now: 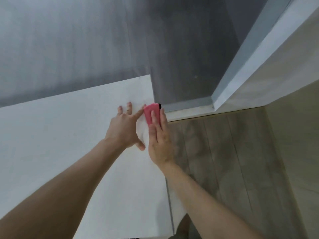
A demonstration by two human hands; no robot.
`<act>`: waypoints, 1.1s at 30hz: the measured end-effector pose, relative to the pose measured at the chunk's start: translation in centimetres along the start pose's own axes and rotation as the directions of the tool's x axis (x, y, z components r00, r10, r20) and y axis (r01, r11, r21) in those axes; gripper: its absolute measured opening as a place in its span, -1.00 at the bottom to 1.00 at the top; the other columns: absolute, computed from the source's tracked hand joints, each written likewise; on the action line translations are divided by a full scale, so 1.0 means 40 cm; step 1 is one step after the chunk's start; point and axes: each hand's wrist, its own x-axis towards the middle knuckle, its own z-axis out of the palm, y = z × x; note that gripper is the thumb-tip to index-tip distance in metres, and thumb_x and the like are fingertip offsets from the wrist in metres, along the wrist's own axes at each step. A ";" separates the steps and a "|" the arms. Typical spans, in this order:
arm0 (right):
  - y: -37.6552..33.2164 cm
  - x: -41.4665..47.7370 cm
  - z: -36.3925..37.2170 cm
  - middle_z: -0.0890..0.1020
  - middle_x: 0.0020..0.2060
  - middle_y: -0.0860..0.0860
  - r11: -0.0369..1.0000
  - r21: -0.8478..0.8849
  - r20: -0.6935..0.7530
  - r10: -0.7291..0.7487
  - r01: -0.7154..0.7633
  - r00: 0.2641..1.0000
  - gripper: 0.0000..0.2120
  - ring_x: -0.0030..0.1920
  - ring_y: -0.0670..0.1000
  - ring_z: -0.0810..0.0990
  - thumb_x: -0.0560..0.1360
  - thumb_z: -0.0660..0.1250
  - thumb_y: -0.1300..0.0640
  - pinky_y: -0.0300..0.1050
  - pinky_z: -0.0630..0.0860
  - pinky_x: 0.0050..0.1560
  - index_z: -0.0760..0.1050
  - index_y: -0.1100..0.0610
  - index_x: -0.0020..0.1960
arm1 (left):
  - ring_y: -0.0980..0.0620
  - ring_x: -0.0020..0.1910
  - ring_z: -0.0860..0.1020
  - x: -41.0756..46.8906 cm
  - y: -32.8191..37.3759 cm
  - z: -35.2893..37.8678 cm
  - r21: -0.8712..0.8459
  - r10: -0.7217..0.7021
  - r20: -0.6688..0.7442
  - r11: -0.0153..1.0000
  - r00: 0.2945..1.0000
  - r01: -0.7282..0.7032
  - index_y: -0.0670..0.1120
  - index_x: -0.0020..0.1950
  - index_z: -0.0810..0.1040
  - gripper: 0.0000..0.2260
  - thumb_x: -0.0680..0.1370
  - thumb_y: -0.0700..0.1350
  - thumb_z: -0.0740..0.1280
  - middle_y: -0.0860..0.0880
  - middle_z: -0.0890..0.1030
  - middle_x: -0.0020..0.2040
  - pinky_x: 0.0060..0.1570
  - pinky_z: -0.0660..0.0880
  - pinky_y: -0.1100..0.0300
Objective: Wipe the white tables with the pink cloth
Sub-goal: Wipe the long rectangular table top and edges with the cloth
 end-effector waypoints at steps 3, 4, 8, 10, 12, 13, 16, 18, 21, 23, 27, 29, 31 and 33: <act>-0.019 0.192 0.016 0.01 0.76 -0.10 0.996 0.007 -0.018 0.094 -0.094 0.995 -0.48 0.74 -0.04 0.03 0.82 -0.03 -0.07 0.08 0.14 0.72 0.03 -0.11 0.76 | -0.33 0.75 -0.09 -0.002 0.001 0.002 0.003 -0.007 -0.004 1.000 1.000 0.007 0.34 0.74 -0.19 0.47 0.11 0.25 0.77 -0.16 -0.12 0.78 0.59 0.34 -0.26; -0.033 0.271 0.018 0.05 0.76 -0.06 0.994 0.000 -0.014 0.110 -0.110 0.994 -0.49 0.73 0.00 0.06 0.83 -0.01 -0.03 0.06 0.13 0.71 0.06 -0.06 0.77 | -0.32 0.75 -0.09 -0.003 0.000 0.003 -0.003 -0.009 -0.006 1.000 1.000 0.009 0.34 0.74 -0.19 0.47 0.11 0.25 0.78 -0.15 -0.12 0.78 0.60 0.33 -0.25; -0.050 0.390 0.024 0.19 0.73 0.01 0.996 0.018 -0.040 0.093 -0.093 0.995 -0.51 0.70 0.06 0.19 0.82 0.05 0.02 0.05 0.19 0.68 0.17 0.00 0.74 | -0.30 0.75 -0.10 -0.002 0.002 -0.005 -0.006 -0.005 -0.001 1.000 1.000 0.005 0.33 0.73 -0.17 0.46 0.11 0.24 0.78 -0.13 -0.13 0.78 0.62 0.29 -0.25; -0.034 0.279 0.017 0.21 0.72 -0.06 0.997 0.036 -0.046 0.073 -0.071 0.996 -0.51 0.69 0.00 0.22 0.82 0.05 -0.01 -0.09 0.26 0.63 0.15 -0.06 0.75 | -0.31 0.75 -0.11 -0.006 0.004 -0.006 0.000 -0.005 0.002 1.000 1.000 0.005 0.34 0.73 -0.21 0.47 0.11 0.27 0.77 -0.14 -0.15 0.78 0.63 0.29 -0.25; -0.007 0.132 0.000 0.20 0.71 -0.16 0.997 0.058 -0.046 0.058 -0.055 0.997 -0.51 0.67 -0.11 0.22 0.82 0.05 -0.05 -0.34 0.23 0.54 0.14 -0.13 0.74 | -0.31 0.75 -0.12 -0.009 0.007 -0.009 0.001 -0.006 0.001 1.000 1.000 0.006 0.34 0.73 -0.24 0.48 0.12 0.28 0.76 -0.14 -0.16 0.78 0.62 0.29 -0.24; 0.000 0.075 -0.009 0.22 0.70 -0.17 0.997 0.072 -0.045 0.041 -0.038 0.998 -0.51 0.66 -0.13 0.24 0.82 0.04 -0.05 -0.38 0.23 0.52 0.15 -0.14 0.74 | -0.32 0.75 -0.12 -0.010 0.008 -0.012 0.004 -0.005 0.002 1.000 1.000 0.005 0.34 0.73 -0.25 0.48 0.13 0.29 0.75 -0.14 -0.17 0.78 0.61 0.29 -0.23; -0.013 0.123 -0.014 0.38 0.56 -0.11 0.992 0.081 -0.062 0.103 -0.097 0.993 -0.53 0.51 -0.13 0.42 0.81 0.04 -0.11 -0.21 0.42 0.44 0.23 -0.16 0.71 | -0.31 0.75 -0.13 -0.010 0.010 -0.015 0.014 -0.001 0.010 1.000 1.000 0.001 0.34 0.72 -0.25 0.46 0.14 0.28 0.75 -0.13 -0.19 0.78 0.62 0.27 -0.22; -0.039 0.263 -0.009 0.45 0.44 -0.01 0.988 0.086 -0.066 0.133 -0.127 0.989 -0.53 0.39 -0.05 0.51 0.80 0.06 -0.16 -0.18 0.44 0.33 0.27 -0.16 0.69 | -0.28 0.75 -0.13 -0.010 0.010 -0.014 0.005 -0.006 0.005 1.000 1.000 0.006 0.36 0.72 -0.25 0.46 0.13 0.27 0.76 -0.10 -0.19 0.78 0.62 0.27 -0.22; -0.041 0.412 -0.015 0.52 0.35 0.06 0.986 0.086 -0.078 0.151 -0.144 0.985 -0.54 0.35 0.04 0.54 0.79 0.10 -0.14 -0.04 0.45 0.43 0.42 -0.03 0.63 | -0.26 0.76 -0.13 -0.010 0.009 -0.014 -0.014 -0.013 -0.001 1.000 1.000 0.013 0.37 0.72 -0.23 0.47 0.12 0.25 0.77 -0.08 -0.17 0.78 0.62 0.28 -0.21; -0.028 0.361 -0.012 0.54 0.42 0.01 0.985 0.110 -0.092 0.140 -0.129 0.986 -0.55 0.41 -0.01 0.52 0.80 0.09 -0.13 0.06 0.46 0.50 0.44 0.00 0.61 | -0.26 0.76 -0.11 -0.012 0.013 -0.017 -0.009 -0.012 0.003 1.000 1.000 0.012 0.37 0.72 -0.22 0.47 0.11 0.25 0.77 -0.08 -0.16 0.79 0.62 0.29 -0.22; -0.018 0.085 -0.024 0.20 0.69 -0.28 0.978 0.169 -0.033 0.129 -0.121 0.991 -0.52 0.65 -0.31 0.12 0.83 0.01 -0.10 -0.31 0.11 0.64 0.15 -0.15 0.74 | -0.27 0.75 -0.12 -0.012 0.015 -0.017 0.002 -0.017 -0.001 1.000 1.000 0.017 0.36 0.72 -0.24 0.48 0.12 0.27 0.77 -0.09 -0.17 0.78 0.61 0.29 -0.22; -0.017 0.067 -0.024 0.15 0.71 -0.27 0.987 0.129 -0.027 0.102 -0.098 0.994 -0.50 0.66 -0.32 0.07 0.83 0.03 -0.02 -0.35 0.05 0.63 0.11 -0.10 0.75 | -0.27 0.75 -0.12 -0.009 0.014 -0.016 0.007 -0.012 -0.002 1.000 1.000 0.012 0.36 0.72 -0.25 0.48 0.12 0.26 0.77 -0.10 -0.17 0.78 0.62 0.29 -0.23; -0.027 0.183 -0.011 0.14 0.73 -0.19 0.996 0.056 -0.039 0.069 -0.067 0.997 -0.50 0.70 -0.19 0.07 0.83 0.03 0.00 -0.25 0.05 0.66 0.11 -0.04 0.76 | -0.26 0.76 -0.12 -0.006 0.013 -0.015 0.010 -0.006 0.002 1.000 1.000 0.006 0.37 0.71 -0.24 0.48 0.12 0.26 0.77 -0.09 -0.17 0.78 0.62 0.29 -0.22; -0.043 0.328 0.009 0.16 0.74 -0.04 1.000 -0.014 -0.058 -0.003 0.002 0.998 -0.49 0.73 0.00 0.10 0.81 0.04 0.05 -0.05 0.08 0.71 0.15 0.07 0.75 | -0.26 0.75 -0.12 -0.007 0.012 -0.014 0.000 -0.008 -0.005 1.000 1.000 0.008 0.37 0.71 -0.23 0.47 0.12 0.26 0.77 -0.10 -0.17 0.78 0.62 0.27 -0.22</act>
